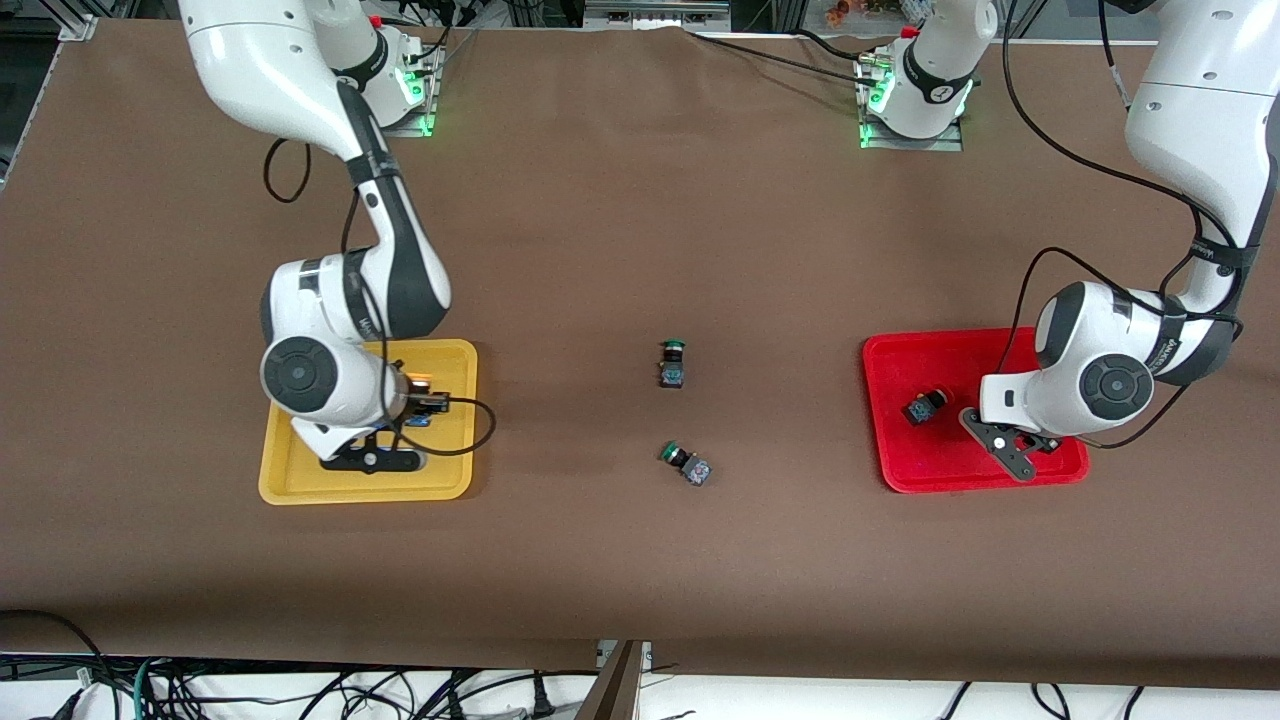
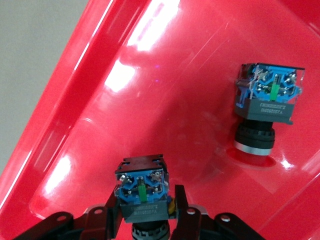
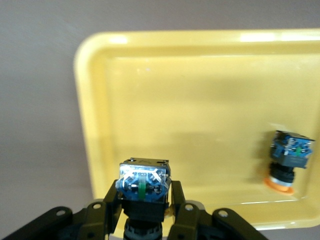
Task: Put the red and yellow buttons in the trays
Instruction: 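Carry the buttons to the red and yellow trays with both grippers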
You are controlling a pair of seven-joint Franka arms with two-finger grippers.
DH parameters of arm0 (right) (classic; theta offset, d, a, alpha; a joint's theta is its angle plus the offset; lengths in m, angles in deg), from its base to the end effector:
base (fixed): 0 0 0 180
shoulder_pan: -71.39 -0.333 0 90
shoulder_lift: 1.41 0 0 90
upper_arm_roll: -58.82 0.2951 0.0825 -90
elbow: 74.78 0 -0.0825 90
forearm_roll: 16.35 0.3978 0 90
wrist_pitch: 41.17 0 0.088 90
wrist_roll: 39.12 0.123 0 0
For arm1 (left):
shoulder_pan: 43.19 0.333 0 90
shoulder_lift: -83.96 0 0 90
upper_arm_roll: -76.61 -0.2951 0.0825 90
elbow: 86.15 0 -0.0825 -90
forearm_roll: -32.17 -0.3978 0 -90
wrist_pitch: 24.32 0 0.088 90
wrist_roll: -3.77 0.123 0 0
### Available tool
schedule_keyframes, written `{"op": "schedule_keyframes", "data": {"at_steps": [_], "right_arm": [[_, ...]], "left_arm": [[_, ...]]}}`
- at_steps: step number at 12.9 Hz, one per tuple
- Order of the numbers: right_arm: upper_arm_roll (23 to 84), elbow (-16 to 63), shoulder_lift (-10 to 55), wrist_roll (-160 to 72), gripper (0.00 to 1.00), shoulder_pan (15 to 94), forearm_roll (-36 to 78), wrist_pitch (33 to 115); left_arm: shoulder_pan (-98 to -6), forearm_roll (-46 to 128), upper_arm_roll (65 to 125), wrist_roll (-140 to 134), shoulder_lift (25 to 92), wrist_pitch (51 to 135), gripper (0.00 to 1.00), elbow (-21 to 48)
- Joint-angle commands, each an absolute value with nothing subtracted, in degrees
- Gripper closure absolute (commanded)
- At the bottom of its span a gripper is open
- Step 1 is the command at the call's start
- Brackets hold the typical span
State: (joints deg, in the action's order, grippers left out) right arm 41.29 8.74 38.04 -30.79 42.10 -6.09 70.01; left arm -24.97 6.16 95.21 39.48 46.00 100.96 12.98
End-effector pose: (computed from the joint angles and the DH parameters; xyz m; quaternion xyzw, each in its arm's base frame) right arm 0.6693 0.1832 0.2389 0.9960 0.0147 -0.0814 0.0332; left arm 0.6467 0.0256 0.1605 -0.9008 0.4215 0.0937 0.0461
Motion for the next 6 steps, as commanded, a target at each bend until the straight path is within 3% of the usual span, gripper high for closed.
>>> {"op": "schedule_keyframes", "data": {"at_steps": [1, 6], "right_arm": [[40.4, 14.8, 37.2, -37.6, 1.0, 43.0, -4.7, 73.7], [40.6, 23.1, 37.8, -38.9, 1.0, 43.4, -1.9, 88.0]], "left_arm": [[-23.8, 4.9, 95.9, 40.2, 46.0, 101.4, 0.0, 12.8], [-23.9, 5.9, 96.9, 39.8, 49.7, 99.3, 0.0, 12.5]]}}
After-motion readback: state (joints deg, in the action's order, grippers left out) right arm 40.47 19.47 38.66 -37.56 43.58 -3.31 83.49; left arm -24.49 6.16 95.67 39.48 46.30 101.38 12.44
